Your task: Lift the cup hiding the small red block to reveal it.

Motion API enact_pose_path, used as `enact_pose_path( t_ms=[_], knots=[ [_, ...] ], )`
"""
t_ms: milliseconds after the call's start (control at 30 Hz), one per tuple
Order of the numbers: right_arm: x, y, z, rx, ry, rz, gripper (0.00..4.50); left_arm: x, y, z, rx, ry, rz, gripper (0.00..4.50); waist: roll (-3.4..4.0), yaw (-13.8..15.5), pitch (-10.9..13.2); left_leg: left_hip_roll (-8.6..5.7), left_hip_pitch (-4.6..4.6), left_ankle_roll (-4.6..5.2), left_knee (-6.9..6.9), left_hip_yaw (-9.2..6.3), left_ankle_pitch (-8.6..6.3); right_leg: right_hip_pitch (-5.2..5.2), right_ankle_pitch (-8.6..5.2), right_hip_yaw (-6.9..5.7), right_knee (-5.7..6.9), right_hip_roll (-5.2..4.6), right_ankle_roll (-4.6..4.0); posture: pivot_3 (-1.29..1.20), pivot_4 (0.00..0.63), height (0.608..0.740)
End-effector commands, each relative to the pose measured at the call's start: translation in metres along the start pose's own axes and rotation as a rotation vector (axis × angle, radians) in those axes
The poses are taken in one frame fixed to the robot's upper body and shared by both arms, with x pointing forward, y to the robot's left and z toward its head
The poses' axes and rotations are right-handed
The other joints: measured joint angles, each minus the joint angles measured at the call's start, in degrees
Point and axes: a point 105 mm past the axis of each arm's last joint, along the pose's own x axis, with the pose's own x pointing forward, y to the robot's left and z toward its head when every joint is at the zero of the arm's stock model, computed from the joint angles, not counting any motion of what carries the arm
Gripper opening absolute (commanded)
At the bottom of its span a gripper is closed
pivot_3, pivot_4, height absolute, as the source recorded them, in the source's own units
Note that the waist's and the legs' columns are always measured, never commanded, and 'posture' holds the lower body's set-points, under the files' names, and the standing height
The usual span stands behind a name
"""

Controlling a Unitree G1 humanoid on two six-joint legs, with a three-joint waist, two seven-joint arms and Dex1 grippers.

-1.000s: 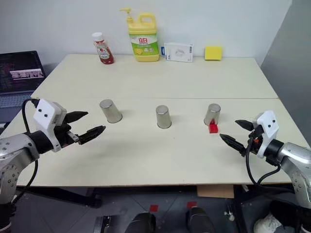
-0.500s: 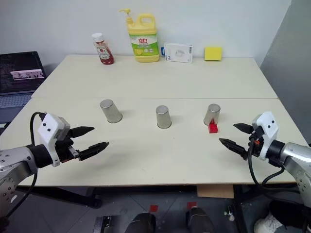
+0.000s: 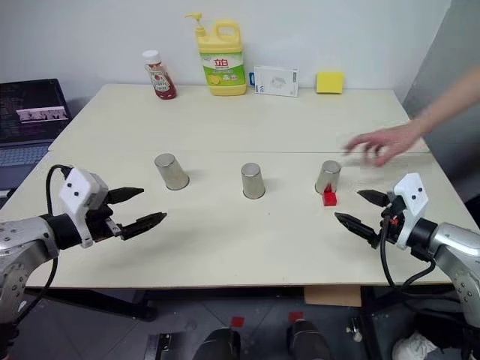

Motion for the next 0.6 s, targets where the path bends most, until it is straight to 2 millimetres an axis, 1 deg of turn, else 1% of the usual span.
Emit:
enact_pose_path(
  t_ms=[33,133,200,333,433,600],
  knots=[
    [-0.0026,0.0034,0.0141,-0.045,-0.057,-0.006,4.49,0.0009,0.0087,0.0133,0.059,-0.038,0.016,4.5,0.0,0.0,0.0,0.0,0.0,0.0,0.01,-0.01,0.0,0.0,0.0,-0.01,0.0,0.0,0.0,0.0,0.15,0.74],
    [-0.0009,0.0052,0.0151,-0.037,-0.068,-0.011,4.49,0.0023,0.0089,0.015,0.075,-0.034,0.0,4.5,0.0,-0.02,0.0,0.0,0.01,0.0,0.02,0.0,0.0,0.01,0.01,0.01,0.01,0.0,0.01,0.0,0.15,0.74],
    [0.0002,0.0058,0.0149,-0.037,-0.067,-0.005,4.49,0.0018,0.0132,0.0162,0.081,-0.037,0.016,4.5,0.0,-0.03,0.0,-0.01,0.01,0.0,0.01,0.02,0.0,0.0,0.01,0.03,0.0,0.0,0.01,0.0,0.15,0.74],
    [0.0013,0.0038,0.0131,-0.039,-0.065,-0.005,4.49,-0.0008,0.01,0.0112,0.079,-0.017,-0.004,4.5,0.0,-0.05,0.0,0.0,0.0,0.0,-0.01,0.01,0.0,0.0,0.0,0.02,0.0,0.0,0.0,0.0,0.15,0.74],
    [0.0027,0.0049,0.0127,-0.039,-0.067,-0.001,4.49,-0.002,0.0135,0.011,0.078,-0.022,0.012,4.5,0.0,-0.01,0.0,0.0,0.0,0.0,-0.01,0.01,0.0,0.0,0.0,0.01,0.0,0.0,0.0,0.0,0.15,0.74],
    [0.0049,0.0039,0.0126,-0.041,-0.07,0.002,4.49,-0.0025,0.014,0.0101,0.082,-0.019,0.009,4.5,0.0,-0.02,0.0,0.0,0.0,0.0,0.01,0.01,0.0,0.0,0.0,0.02,0.0,0.0,0.01,0.0,0.15,0.74]
  ],
)
